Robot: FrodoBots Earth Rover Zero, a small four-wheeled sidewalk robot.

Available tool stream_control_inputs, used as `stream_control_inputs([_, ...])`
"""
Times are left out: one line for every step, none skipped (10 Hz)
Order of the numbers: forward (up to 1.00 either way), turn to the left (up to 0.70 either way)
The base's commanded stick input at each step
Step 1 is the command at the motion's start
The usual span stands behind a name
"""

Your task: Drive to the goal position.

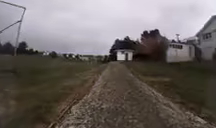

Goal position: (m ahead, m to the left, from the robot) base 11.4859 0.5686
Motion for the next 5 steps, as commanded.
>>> stream_control_inputs([0.60, 0.00])
stream_control_inputs([0.60, 0.00])
stream_control_inputs([0.60, 0.00])
stream_control_inputs([0.60, 0.00])
stream_control_inputs([0.60, 0.00])
